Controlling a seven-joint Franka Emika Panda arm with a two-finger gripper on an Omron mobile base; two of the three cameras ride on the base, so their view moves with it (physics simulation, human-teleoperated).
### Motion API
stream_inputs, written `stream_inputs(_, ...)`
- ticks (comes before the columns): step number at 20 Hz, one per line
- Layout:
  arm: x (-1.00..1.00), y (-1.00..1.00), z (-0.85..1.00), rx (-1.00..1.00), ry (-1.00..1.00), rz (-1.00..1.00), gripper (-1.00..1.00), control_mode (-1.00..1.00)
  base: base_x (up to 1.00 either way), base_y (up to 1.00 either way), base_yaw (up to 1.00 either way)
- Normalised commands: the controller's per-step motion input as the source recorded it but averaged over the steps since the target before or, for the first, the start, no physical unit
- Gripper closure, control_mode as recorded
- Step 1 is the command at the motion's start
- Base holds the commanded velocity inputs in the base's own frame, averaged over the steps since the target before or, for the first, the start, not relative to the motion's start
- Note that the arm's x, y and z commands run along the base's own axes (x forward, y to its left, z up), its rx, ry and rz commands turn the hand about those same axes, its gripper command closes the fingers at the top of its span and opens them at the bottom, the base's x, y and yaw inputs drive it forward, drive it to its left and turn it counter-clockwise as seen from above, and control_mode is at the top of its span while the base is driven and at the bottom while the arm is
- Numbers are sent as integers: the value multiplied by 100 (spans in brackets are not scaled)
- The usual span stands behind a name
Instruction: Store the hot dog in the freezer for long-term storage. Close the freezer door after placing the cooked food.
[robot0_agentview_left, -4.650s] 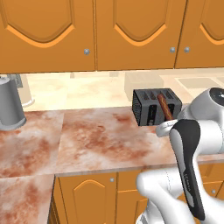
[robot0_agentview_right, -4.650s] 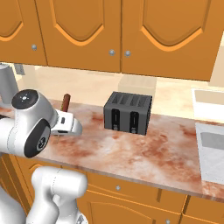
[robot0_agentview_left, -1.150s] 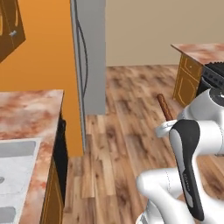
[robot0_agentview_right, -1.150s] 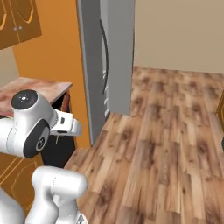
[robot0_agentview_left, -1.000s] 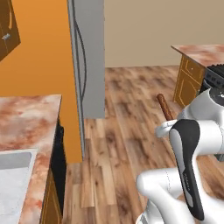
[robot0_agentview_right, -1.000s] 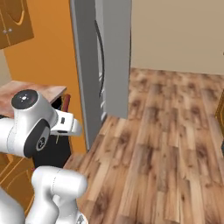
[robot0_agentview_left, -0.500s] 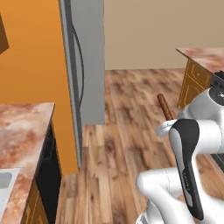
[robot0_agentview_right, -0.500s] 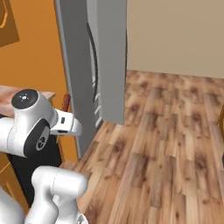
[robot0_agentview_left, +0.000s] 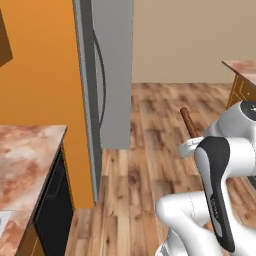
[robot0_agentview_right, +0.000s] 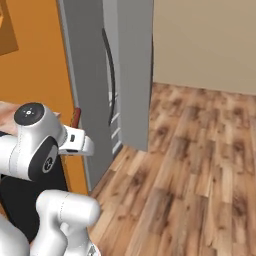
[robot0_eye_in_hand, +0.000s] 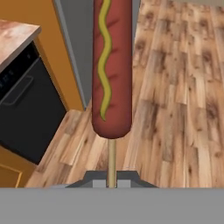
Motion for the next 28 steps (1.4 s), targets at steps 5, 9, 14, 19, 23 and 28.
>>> stream_inputs(5,0,0,0,0,0,0,100,100,61,-2,20)
stream_inputs(9,0,0,0,0,0,0,100,100,74,-13,19)
stream_inputs(14,0,0,0,0,0,0,100,100,81,-40,32)
stream_inputs(19,0,0,0,0,0,0,100,100,68,-62,46)
stream_inputs(23,0,0,0,0,0,0,100,100,66,-90,57)
stream_inputs(28,0,0,0,0,0,0,100,100,51,-95,57)
